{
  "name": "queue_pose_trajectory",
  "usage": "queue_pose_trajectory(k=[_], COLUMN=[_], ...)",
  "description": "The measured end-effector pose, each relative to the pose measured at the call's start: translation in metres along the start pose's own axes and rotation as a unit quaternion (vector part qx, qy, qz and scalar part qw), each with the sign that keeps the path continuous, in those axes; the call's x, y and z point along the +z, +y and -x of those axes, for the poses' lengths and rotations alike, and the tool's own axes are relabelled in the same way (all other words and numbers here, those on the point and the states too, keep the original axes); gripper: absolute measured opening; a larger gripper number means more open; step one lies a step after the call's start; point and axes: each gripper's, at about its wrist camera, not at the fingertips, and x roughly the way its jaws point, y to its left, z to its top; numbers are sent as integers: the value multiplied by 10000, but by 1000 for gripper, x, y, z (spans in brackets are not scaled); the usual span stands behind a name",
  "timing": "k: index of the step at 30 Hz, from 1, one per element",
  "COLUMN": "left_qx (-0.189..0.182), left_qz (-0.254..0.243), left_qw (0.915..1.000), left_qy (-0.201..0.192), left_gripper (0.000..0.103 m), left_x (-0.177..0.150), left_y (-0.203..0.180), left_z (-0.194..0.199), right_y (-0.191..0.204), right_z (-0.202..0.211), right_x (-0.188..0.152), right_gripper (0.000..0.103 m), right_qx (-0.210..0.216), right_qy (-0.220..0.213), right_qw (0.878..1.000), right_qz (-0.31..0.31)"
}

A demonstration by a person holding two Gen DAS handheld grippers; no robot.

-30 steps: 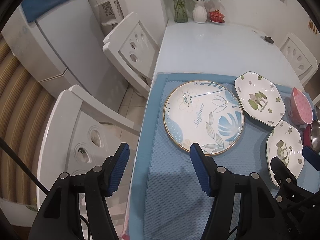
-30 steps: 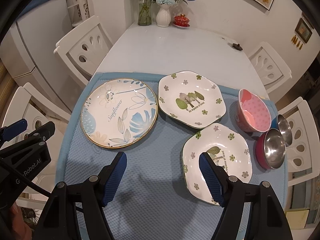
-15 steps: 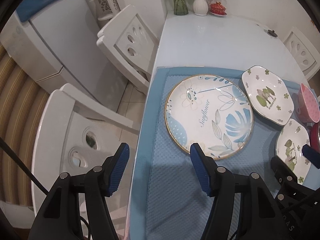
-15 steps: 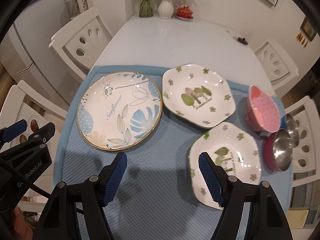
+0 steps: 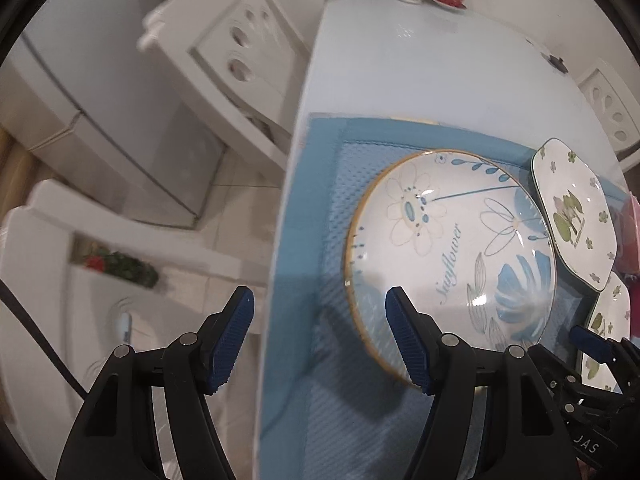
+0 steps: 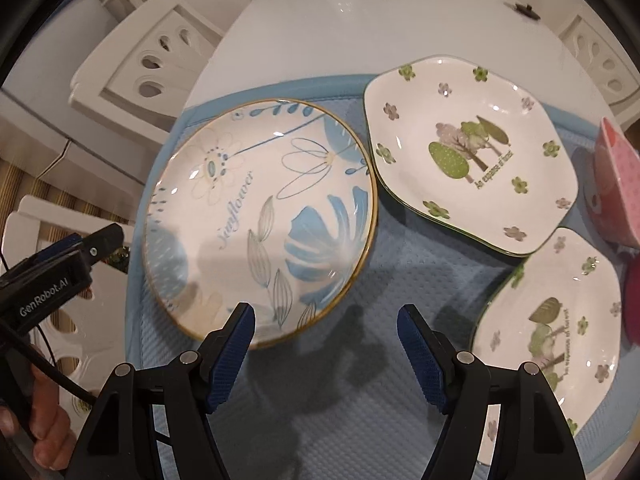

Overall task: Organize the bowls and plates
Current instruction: 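Close the left gripper on the Sunflower plate rim while the right gripper hovers beside it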

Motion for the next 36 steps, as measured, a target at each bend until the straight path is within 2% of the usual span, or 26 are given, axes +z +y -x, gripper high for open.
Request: queue_pose_trajectory(k=[3, 8, 10, 16, 18, 20, 22, 25, 29, 34, 36], left_qx=[-183, -208, -276, -750, -881, -1035, -1174, -1450, -1527, -1667, -1584], left_qz=[-78, -87, -61, -45, -43, -34, 21, 125, 28, -55, -229], left_qw=[9998, 9997, 9995, 9970, 9959, 9944, 9927, 9888, 9879, 9859, 9871], left_qy=[65, 104, 105, 175, 188, 218, 264, 328, 269, 159, 35], left_gripper=[67, 66, 60, 57, 57, 47, 29, 20, 18, 17, 17], left_x=[4, 9, 12, 18, 19, 21, 23, 24, 24, 25, 22], left_y=[-2, 2, 3, 3, 5, 8, 10, 14, 10, 13, 11], left_z=[-13, -25, -29, -38, -41, -45, -48, -56, -57, -59, -56], right_y=[-4, -19, -23, -29, -30, -30, -31, -32, -29, -28, -27], right_z=[-10, -24, -28, -31, -32, -37, -39, -38, -37, -39, -39], right_x=[4, 3, 4, 10, 12, 17, 18, 21, 24, 25, 24], right_gripper=[72, 72, 72, 72, 66, 56, 50, 38, 29, 28, 28], right_qx=[4, 295, 330, 310, 302, 311, 266, 218, 303, 377, 387], right_qy=[88, 257, 261, 160, 125, 145, 111, -34, -131, -258, -276], right_qw=[9999, 9983, 9976, 9976, 9976, 9974, 9975, 9976, 9982, 9982, 9985], right_qz=[-80, -439, -555, -598, -609, -628, -653, -662, -510, -399, -276])
